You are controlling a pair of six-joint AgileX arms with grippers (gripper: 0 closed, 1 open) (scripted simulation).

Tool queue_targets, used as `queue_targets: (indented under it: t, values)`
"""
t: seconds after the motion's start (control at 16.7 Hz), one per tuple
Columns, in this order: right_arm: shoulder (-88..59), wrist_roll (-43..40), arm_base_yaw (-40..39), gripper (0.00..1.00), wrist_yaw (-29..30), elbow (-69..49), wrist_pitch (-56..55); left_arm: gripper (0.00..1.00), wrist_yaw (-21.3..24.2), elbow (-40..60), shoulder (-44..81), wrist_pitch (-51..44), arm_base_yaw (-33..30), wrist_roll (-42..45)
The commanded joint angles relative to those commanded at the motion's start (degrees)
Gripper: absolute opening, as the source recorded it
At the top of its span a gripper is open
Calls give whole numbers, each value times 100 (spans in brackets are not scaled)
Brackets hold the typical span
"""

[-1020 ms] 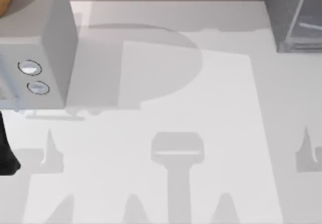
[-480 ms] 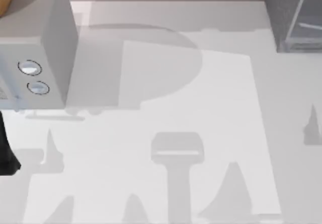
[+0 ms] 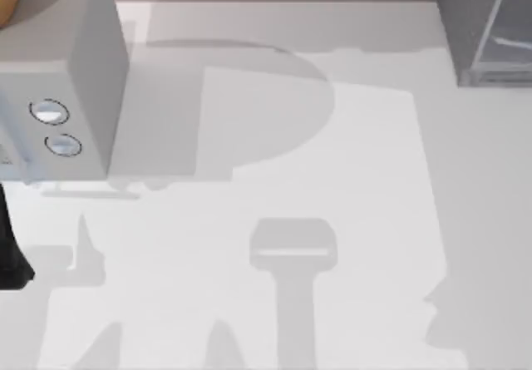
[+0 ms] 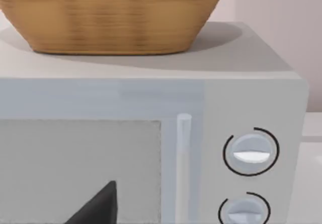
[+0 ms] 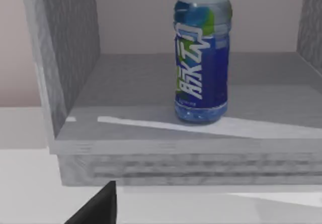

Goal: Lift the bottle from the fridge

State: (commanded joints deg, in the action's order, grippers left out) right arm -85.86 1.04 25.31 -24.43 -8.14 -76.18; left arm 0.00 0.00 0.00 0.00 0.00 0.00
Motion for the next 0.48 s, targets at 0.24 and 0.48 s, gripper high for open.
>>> queue_targets:
  t: [0.24, 0.48]
  values:
    - [-1280, 1, 389, 100, -370, -171, -1230, 100, 0, 0, 0, 0, 0, 0]
    - [-1689, -1, 526, 100, -502, -242, -1653, 100, 0, 0, 0, 0, 0, 0]
